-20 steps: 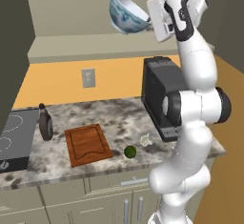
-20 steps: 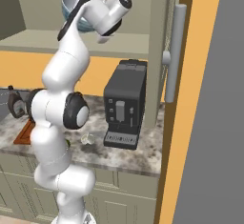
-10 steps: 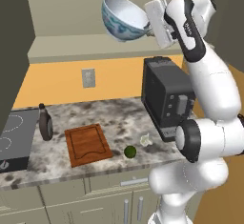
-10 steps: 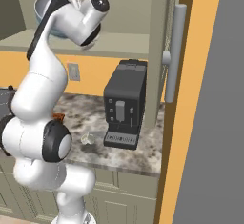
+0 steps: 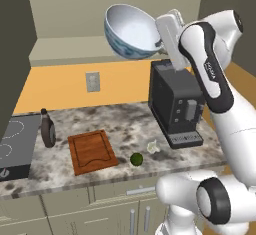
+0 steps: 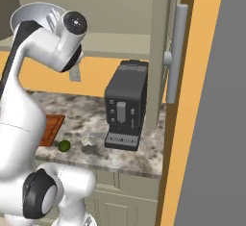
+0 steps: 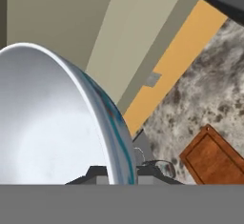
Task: Open the cabinet. Place the bowl and condiment on the counter. Then place the lime and garlic on the cutting board.
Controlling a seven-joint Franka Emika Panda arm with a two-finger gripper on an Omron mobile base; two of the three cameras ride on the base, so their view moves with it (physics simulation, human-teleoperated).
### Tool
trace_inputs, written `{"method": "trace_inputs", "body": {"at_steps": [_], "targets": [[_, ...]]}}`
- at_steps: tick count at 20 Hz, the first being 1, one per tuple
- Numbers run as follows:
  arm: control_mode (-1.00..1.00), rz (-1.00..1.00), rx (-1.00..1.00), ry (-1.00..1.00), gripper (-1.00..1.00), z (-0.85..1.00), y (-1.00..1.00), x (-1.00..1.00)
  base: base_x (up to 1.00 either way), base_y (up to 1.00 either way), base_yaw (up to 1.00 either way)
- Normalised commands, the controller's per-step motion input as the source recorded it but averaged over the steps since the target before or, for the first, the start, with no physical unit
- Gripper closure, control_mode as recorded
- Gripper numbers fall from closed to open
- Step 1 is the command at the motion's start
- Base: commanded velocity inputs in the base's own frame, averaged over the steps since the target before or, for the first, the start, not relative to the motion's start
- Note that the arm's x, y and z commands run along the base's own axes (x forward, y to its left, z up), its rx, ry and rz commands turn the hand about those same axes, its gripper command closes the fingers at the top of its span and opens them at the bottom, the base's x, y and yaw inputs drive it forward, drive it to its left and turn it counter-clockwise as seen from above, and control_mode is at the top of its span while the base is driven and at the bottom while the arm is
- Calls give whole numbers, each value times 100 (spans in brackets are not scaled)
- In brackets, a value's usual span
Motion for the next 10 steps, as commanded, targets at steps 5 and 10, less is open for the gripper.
{"method": "trace_inputs", "body": {"at_steps": [5,10], "targets": [[-100,0,-5,0,100,-25,9,-94,0,0,0],[-100,0,-4,0,100,-29,6,-77,0,0,0]]}}
